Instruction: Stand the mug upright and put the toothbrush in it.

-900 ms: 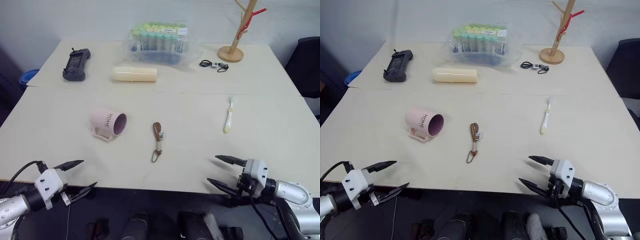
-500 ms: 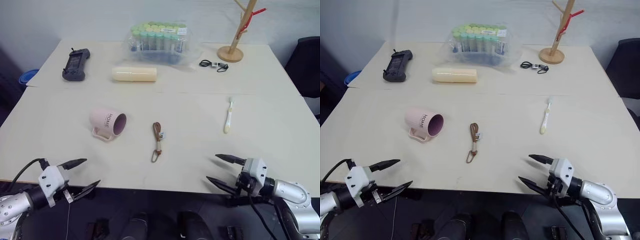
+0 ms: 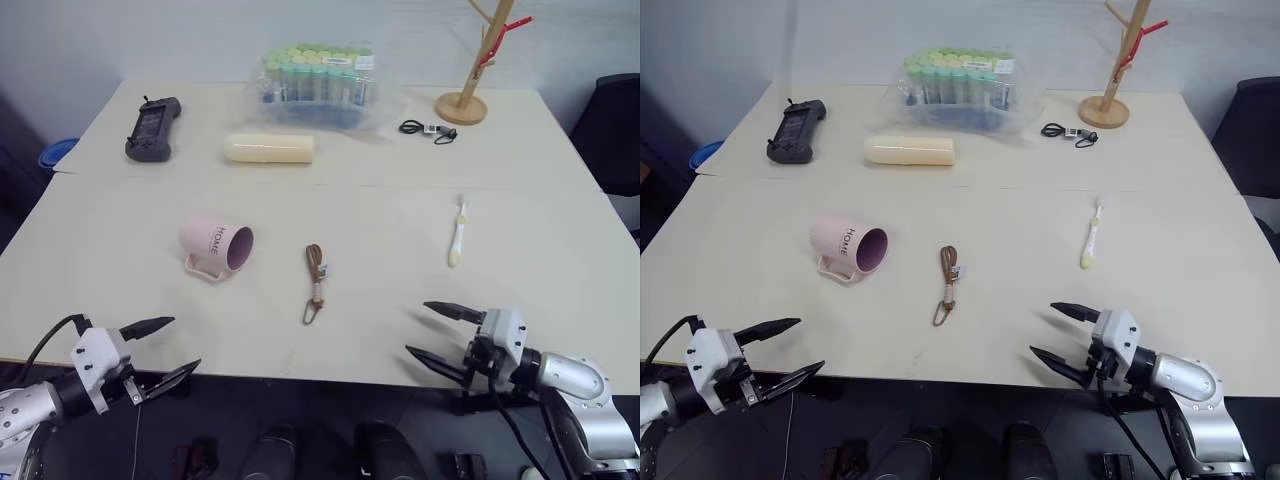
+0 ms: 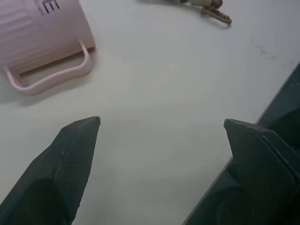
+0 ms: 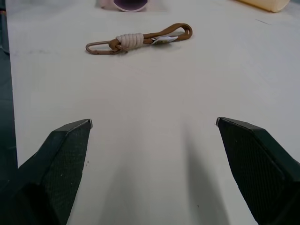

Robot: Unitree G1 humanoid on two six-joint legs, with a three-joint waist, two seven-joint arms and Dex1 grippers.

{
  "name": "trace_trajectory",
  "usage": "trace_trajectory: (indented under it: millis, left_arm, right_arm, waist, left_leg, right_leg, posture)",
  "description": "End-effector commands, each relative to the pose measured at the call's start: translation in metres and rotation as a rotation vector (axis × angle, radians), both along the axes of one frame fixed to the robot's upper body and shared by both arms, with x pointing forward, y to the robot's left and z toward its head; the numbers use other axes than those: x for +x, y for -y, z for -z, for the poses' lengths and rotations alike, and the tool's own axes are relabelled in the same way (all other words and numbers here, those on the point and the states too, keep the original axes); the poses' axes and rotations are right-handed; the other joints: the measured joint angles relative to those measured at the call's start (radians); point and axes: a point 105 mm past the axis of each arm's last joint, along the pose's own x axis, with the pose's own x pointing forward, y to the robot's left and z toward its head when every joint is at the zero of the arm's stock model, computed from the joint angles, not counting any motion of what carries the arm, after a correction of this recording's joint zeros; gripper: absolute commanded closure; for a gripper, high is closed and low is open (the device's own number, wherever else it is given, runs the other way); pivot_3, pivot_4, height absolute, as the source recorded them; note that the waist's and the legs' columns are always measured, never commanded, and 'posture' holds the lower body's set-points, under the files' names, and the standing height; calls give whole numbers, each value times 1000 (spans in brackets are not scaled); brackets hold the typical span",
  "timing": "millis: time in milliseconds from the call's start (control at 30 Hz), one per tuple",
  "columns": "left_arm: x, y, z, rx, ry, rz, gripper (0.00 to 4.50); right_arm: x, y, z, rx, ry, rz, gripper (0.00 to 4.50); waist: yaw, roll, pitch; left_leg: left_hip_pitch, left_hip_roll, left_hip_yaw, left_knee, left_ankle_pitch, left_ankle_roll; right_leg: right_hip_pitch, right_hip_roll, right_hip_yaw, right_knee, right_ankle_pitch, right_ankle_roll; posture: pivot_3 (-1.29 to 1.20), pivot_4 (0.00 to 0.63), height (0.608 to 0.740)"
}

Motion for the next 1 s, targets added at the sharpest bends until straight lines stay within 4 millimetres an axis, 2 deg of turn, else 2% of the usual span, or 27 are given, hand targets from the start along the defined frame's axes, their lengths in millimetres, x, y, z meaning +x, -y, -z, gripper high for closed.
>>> trace_trajectory:
  millis: [33, 133, 200, 300, 433, 533, 633, 767, 900, 1000]
  left_arm:
    - [0, -2, -14, -19, 38, 9, 0]
    - [-9, 15, -12, -104, -44, 90, 0]
    - [-13, 23, -11, -113, -78, 134, 0]
    - [-8, 28, -17, -125, -41, 123, 0]
    - [-8, 30, -18, -120, -30, 117, 0]
    - [-9, 29, -18, -107, -19, 109, 0]
    - [-11, 29, -22, -94, 10, 99, 0]
    - [-8, 32, -25, -89, 42, 99, 0]
    - [-3, 38, -26, -92, 65, 116, 0]
    - [4, 41, -26, -94, 77, 127, 0]
  right_arm:
    - [5, -35, -20, 43, -29, -102, 52]
    - [30, -90, -29, 27, -141, -143, 52]
    - [40, -111, -32, 31, -185, -132, 52]
    - [55, -142, -24, -20, -270, -94, 52]
    - [73, -170, -10, -125, -301, -22, 52]
    - [80, -180, -6, -193, -258, -5, 52]
    - [86, -183, -10, -249, -179, 3, 662]
    - [85, -172, -4, -281, -213, -4, 2002]
    - [93, -159, -12, -275, -195, 30, 3366]
    - [90, -151, -19, -242, -201, 12, 4384]
  waist:
    - [-4, 0, 0]
    - [-26, 0, 1]
    - [-26, 0, 0]
    - [-13, 0, 1]
    - [-20, 0, 0]
    - [-27, 0, 0]
    - [-28, -1, 0]
    - [-26, -1, 0]
    - [-24, -1, 0]
    - [-24, -1, 0]
  left_leg:
    - [0, 0, 0, 0, 0, 0]
    - [0, 1, 1, 0, 1, -1]
    - [0, 3, 1, -1, 1, -3]
    - [-2, 3, -2, -2, 1, -4]
    - [-5, 1, -1, 0, 1, -4]
    - [-3, 0, 1, 0, 2, -3]
    - [-2, 1, 1, -1, 3, -4]
    - [-2, 1, 2, -1, 3, -4]
    - [-2, 1, 2, -1, 3, -4]
    - [-3, 1, 2, -1, 3, -4]
  right_leg:
    - [0, 0, 0, 0, 0, 0]
    - [-1, 1, 1, 2, 0, -1]
    - [-3, 1, 1, 3, 1, -2]
    - [-5, 2, 0, 2, -1, -4]
    - [-7, 1, 0, 2, -1, -4]
    - [-6, 1, 1, 4, -1, -3]
    - [-7, 1, 2, 7, -1, -3]
    - [-8, 1, 2, 8, -1, -3]
    - [-8, 1, 2, 8, -1, -3]
    - [-9, 1, 2, 8, -1, -3]
  posture:
    - [0, 150, 740]
    - [0, 150, 740]
    - [0, 150, 740]
    - [0, 150, 740]
    - [0, 150, 740]
    - [0, 150, 740]
    - [0, 150, 740]
    - [0, 150, 740]
    - [0, 150, 740]
    - [0, 150, 740]
